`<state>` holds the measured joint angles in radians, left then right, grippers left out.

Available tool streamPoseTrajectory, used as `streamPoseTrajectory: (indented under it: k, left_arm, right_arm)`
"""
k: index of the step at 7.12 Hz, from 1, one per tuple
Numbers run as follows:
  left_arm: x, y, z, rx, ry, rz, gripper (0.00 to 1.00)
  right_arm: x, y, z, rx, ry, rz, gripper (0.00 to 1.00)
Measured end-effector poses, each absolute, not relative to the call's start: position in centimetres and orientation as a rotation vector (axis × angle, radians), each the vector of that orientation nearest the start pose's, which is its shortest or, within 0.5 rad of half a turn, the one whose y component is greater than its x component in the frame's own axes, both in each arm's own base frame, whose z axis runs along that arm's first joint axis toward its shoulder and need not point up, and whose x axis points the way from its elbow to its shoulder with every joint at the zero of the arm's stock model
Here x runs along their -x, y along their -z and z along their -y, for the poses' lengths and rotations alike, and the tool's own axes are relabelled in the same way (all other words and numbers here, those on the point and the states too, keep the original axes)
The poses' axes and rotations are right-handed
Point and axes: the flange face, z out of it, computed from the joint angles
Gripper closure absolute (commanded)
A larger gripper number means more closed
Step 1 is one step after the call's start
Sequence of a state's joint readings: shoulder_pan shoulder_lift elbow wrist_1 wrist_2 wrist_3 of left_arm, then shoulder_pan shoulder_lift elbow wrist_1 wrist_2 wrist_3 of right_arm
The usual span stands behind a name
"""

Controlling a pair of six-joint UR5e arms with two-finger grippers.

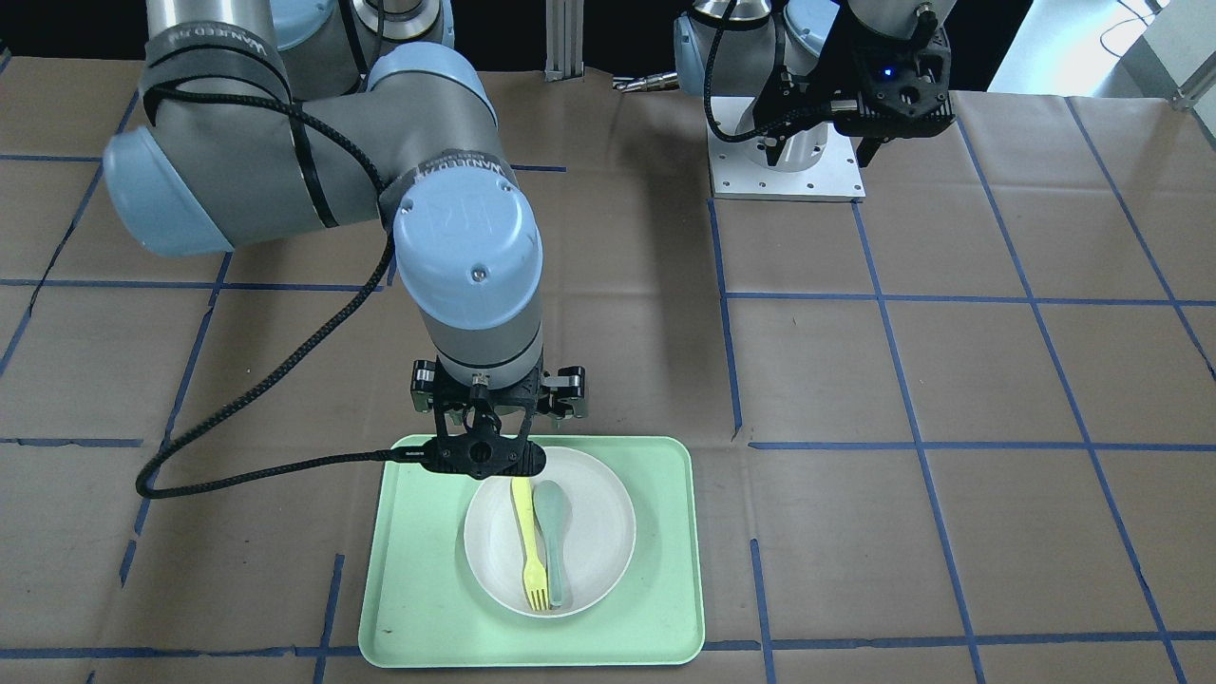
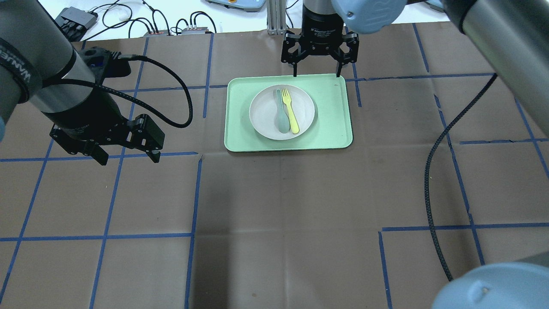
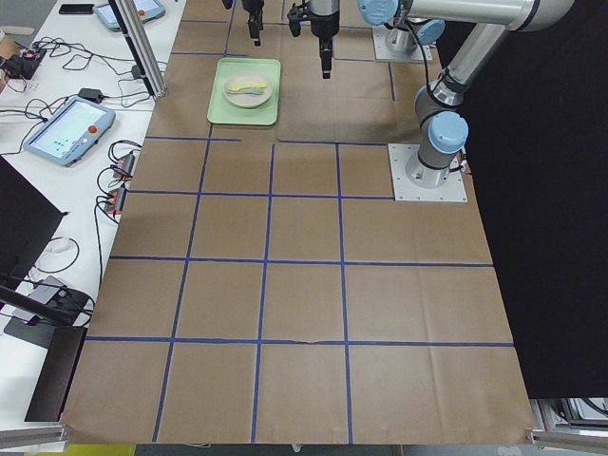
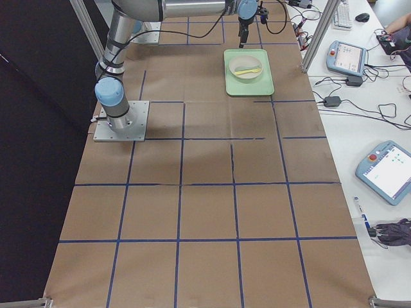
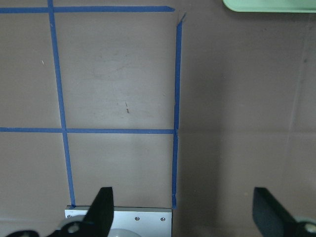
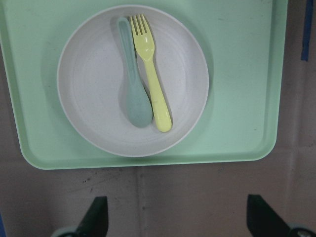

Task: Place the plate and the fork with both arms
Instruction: 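Lower the right gripper over the yellow fork on the plate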

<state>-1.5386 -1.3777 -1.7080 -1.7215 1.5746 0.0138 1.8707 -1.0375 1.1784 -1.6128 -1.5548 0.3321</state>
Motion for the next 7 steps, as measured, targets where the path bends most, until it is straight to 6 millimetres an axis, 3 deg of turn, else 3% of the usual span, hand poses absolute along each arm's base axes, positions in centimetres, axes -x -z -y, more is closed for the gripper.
streamPoseTrajectory:
  k: [4, 6, 7]
  left_arm:
    - [12.5, -48.8, 42.0, 0.007, -0.152, -3.148, 0.0]
    - [12.9, -48.7, 42.1, -0.013, -0.143, -3.145, 0.0]
    - [13.0, -48.7, 42.1, -0.02, -0.142, -3.143, 0.0]
  right_arm:
    - [-33.9, -28.3, 65.9, -0.047, -0.14, -3.156, 0.01]
    - [-33.9, -25.1, 67.0, -0.05, -0.148, -3.156, 0.33]
    - [-34.0, -23.8, 67.3, -0.05, -0.156, -3.157, 0.42]
